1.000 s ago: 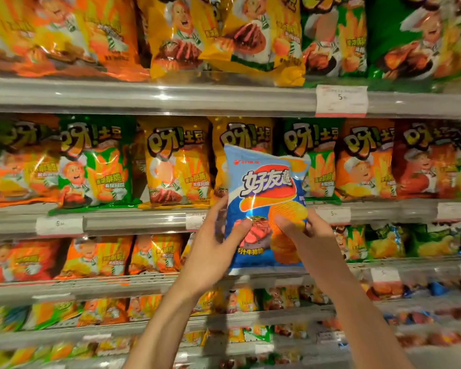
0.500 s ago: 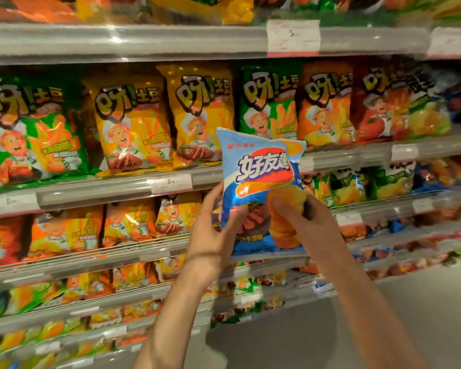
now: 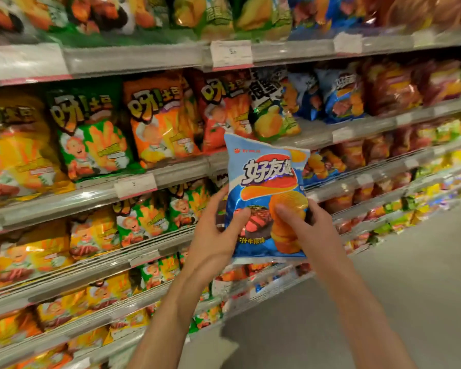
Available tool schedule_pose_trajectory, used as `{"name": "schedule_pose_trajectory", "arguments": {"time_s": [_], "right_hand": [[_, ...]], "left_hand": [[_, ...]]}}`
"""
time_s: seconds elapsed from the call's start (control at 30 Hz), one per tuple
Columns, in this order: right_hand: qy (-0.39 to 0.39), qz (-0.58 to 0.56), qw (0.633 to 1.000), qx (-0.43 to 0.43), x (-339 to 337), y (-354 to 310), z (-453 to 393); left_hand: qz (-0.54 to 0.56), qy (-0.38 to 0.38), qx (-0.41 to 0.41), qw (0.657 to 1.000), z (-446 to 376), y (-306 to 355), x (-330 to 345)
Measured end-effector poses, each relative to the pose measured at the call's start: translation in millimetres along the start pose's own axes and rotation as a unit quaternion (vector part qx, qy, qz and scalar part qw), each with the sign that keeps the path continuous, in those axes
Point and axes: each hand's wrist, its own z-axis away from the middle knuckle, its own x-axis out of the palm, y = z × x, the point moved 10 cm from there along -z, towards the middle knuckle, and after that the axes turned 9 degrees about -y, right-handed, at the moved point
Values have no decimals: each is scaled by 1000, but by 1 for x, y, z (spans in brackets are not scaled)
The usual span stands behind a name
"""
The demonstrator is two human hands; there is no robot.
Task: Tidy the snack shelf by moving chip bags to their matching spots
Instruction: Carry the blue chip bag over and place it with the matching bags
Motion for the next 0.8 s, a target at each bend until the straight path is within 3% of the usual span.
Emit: {"name": "schedule_pose_trajectory", "arguments": {"time_s": [0.53,0.8], "right_hand": [[208,33,977,13,-278,4,-67],[184,55,981,-19,-339,-12,-163]], "left_hand": [[43,-172,57,982,-201,16,256],[29,-147,74,986,-302,25,290]]}}
